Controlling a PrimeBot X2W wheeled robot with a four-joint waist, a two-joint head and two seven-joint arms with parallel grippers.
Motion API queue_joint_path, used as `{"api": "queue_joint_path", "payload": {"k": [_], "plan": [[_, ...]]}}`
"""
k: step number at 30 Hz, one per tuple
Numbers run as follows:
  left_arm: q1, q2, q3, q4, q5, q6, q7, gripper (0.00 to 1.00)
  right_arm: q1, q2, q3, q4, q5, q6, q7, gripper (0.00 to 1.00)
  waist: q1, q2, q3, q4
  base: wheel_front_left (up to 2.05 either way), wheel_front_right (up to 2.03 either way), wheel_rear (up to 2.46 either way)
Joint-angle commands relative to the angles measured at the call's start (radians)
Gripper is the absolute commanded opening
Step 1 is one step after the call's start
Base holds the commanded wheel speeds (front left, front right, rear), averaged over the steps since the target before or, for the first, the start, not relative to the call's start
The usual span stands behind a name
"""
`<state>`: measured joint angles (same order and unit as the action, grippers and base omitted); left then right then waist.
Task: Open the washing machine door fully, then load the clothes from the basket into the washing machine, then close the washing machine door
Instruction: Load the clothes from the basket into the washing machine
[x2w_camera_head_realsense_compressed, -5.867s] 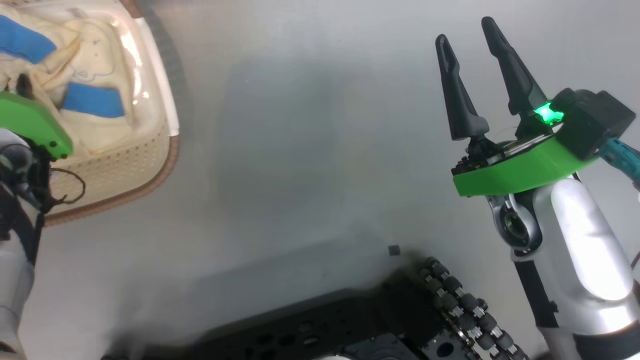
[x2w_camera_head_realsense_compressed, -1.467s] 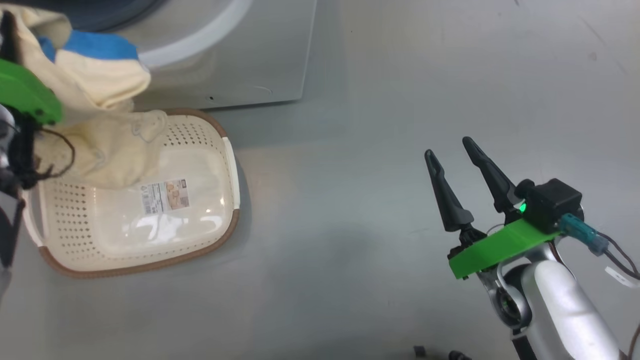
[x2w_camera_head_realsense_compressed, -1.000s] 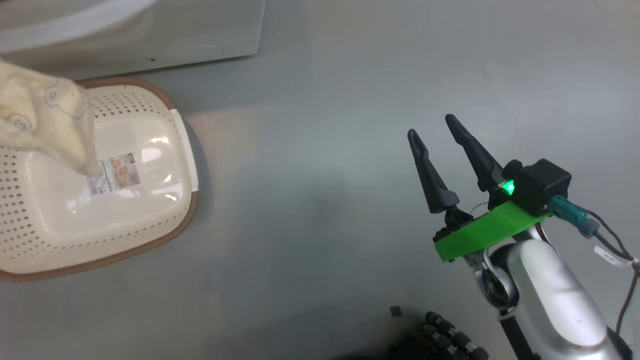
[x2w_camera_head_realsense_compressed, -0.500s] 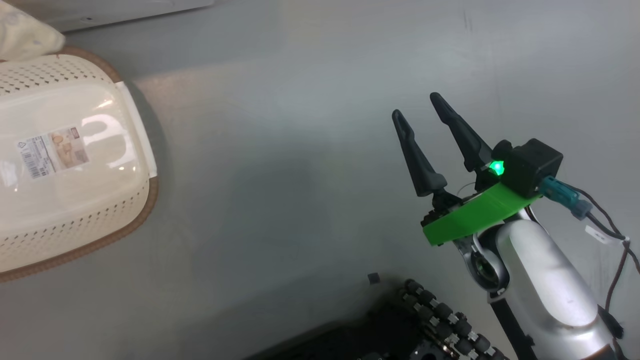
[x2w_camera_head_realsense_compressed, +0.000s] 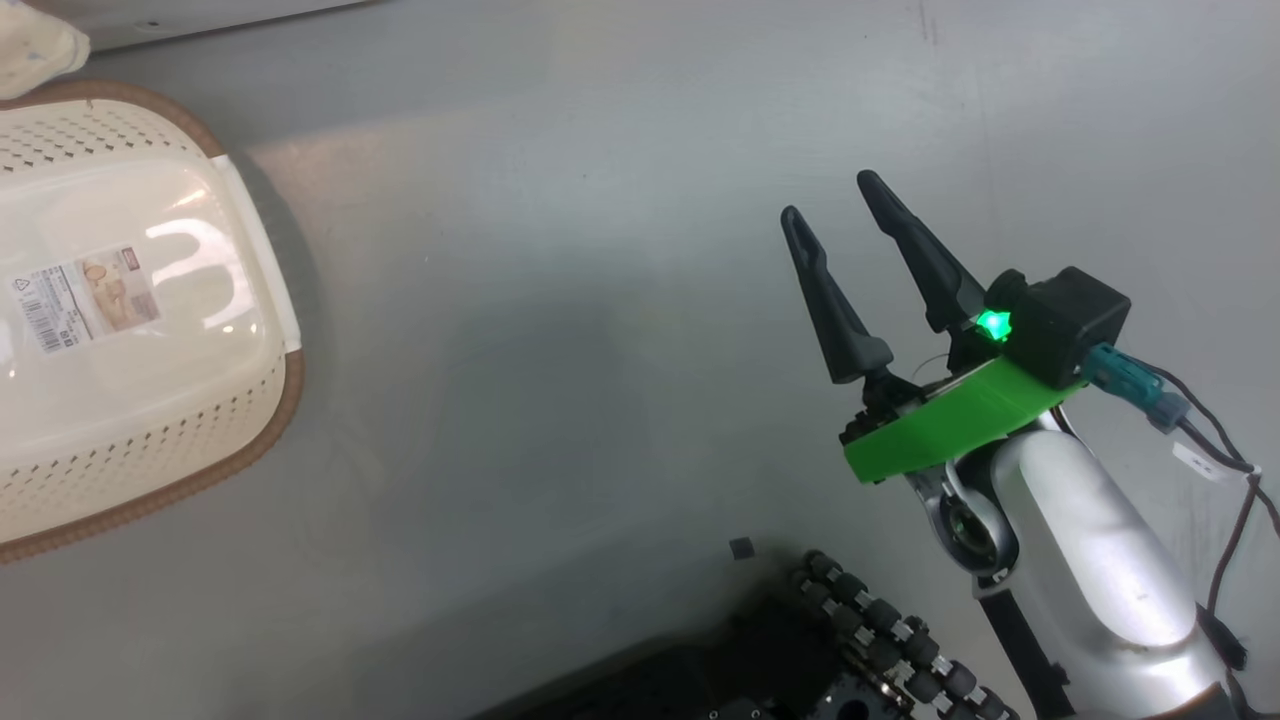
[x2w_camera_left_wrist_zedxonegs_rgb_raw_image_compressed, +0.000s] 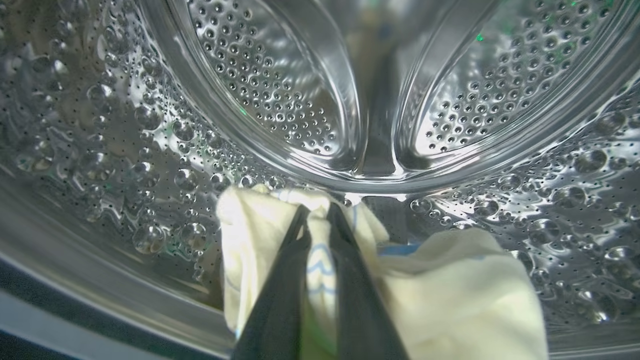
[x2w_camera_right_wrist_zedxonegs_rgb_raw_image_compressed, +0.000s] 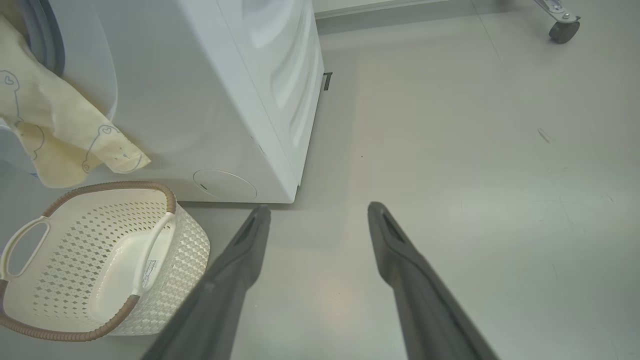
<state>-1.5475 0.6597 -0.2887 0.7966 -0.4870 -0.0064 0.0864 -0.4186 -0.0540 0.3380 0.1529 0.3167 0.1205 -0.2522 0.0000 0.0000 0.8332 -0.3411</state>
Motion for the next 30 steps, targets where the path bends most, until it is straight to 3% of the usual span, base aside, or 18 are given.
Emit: {"api": "queue_joint_path", "payload": {"k": [1, 13, 23, 30], "plan": [[-0.023, 0.045, 0.02, -0.027, -0.002, 0.008, 0.007, 1.0, 0.016, 0.002, 0.01, -0.024, 0.004, 0.01, -0.009, 1.0, 0.0, 0.0, 0.0, 0.001, 0.0, 0.0, 0.0], [0.05, 0.019, 0.027, -0.04, -0.049, 0.016, 0.016, 1.0, 0.01, 0.001, -0.026, -0.028, -0.012, 0.01, -0.009, 1.0, 0.0, 0.0, -0.019, 0.035, 0.0, 0.0, 0.0], [0.206, -0.003, 0.051, -0.072, -0.091, 0.001, -0.127, 1.0, 0.023, -0.011, -0.067, -0.036, -0.031, 0.01, -0.009, 1.0, 0.0, 0.0, -0.072, 0.086, 0.0, 0.0, 0.0], [0.381, -0.023, 0.05, -0.157, -0.09, 0.024, -0.251, 1.0, 0.044, -0.019, -0.095, -0.034, -0.044, 0.01, -0.009, 1.0, 0.0, 0.0, -0.124, 0.121, 0.0, 0.0, 0.0]]}}
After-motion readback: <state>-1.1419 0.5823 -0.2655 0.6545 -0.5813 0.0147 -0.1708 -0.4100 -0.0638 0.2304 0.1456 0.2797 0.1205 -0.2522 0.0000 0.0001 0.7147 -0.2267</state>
